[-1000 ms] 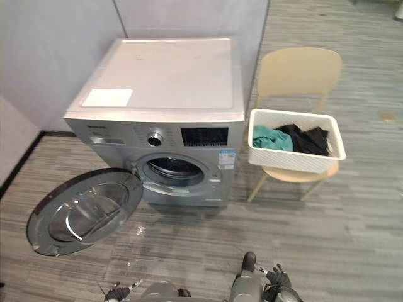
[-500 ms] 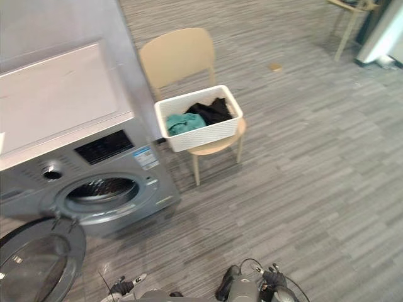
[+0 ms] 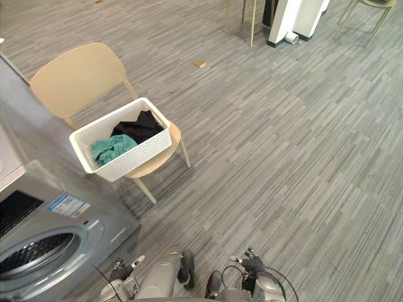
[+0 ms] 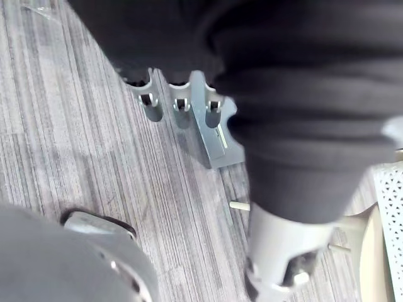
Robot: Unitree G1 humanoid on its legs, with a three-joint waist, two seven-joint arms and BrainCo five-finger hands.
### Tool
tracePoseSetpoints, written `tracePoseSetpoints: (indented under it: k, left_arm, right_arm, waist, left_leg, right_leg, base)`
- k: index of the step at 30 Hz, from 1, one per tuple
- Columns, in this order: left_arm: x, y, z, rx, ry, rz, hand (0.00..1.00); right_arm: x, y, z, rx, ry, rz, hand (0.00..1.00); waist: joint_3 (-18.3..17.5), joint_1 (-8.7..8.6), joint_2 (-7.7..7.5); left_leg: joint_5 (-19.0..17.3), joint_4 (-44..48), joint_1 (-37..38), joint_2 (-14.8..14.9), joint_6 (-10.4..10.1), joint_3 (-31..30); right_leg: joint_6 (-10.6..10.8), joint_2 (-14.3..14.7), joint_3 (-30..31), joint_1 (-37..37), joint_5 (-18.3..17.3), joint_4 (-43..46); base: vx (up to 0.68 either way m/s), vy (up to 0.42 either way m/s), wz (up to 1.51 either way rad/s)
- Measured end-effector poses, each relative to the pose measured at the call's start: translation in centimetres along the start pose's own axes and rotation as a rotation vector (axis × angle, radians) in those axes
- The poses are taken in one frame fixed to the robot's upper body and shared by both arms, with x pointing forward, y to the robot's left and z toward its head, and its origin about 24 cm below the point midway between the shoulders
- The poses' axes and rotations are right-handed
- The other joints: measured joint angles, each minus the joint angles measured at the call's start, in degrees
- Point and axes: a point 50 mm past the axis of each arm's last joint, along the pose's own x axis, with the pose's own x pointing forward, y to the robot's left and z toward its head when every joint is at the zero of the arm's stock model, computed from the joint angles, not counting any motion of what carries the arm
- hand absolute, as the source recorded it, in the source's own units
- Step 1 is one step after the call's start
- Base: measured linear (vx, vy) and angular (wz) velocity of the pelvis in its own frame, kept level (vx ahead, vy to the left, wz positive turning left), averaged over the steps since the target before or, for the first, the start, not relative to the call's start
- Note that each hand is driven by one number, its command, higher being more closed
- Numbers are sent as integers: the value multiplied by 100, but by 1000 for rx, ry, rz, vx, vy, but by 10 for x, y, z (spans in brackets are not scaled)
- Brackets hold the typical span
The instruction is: Pick up the laundry basket with both hands and put the clothes into the washing machine.
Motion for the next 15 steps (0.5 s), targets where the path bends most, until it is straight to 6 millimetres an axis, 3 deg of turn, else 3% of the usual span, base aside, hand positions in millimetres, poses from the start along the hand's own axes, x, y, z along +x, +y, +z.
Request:
tracePoseSetpoints:
  k: [1,2,4,6,7,10,13,15]
  left_arm:
    - [1,3,2,3,1,2,0]
    - [3,5,6,18,-7,-7,0]
    - [4,8,6,26,4,-2,0]
    - [4,14,4,59,17,9,0]
    - [3,13,2,78,23,-2,0]
    - [4,12,3,82,20,-14,0]
    - [3,10,3,88,21,-18,0]
    - [3,6,1,105,25,-33,0]
  right_arm:
    - [1,10,0,-4,-2,27,0]
    - [0,18,-1,-12,1,51,0]
    - [2,27,1,-9,-2,74,0]
    - [2,30,2,-13,-8,86,0]
    - [2,30,4,-17,-14,88,0]
    - [3,28,5,-29,-17,83,0]
    - [3,17,8,2,-24,44,0]
    - [2,4,5,19,-19,5,0]
  waist:
    - [-36,39,-94]
    - [-41,2,-235]
    - [-2,67,-296]
    - [0,41,-272]
    - [-4,17,-266]
    - [5,-42,-201]
    - [-12,-112,-60]
    - [-33,-111,47]
  left_leg:
    - [86,-50,110,-110,327,-46]
    - [-77,61,142,-60,418,72]
    - [-330,208,427,115,496,291]
    - [-495,138,874,169,586,368]
    - [-614,90,1115,158,577,415]
    - [-657,-277,1493,125,582,347]
    - [-661,-403,1516,124,506,-97]
    - [-695,-399,1548,123,415,-499]
  right_leg:
    - [141,-47,155,81,-102,-4]
    - [321,-95,226,60,-245,216]
    - [638,-147,281,-167,-479,1213]
    - [1342,-364,162,-543,-549,2619]
    - [1306,-653,-141,-728,-660,3377]
    - [712,-1301,-870,-1010,-971,3370]
    - [722,-1747,-806,-1343,-966,2872]
    - [875,-1997,-479,-1456,-849,2505]
  base:
    - [439,96,-51]
    - [467,95,-43]
    - [409,103,-57]
    - [333,117,-47]
    - [211,78,-15]
    - [262,55,6]
    - [205,-15,53]
    - [238,-119,89]
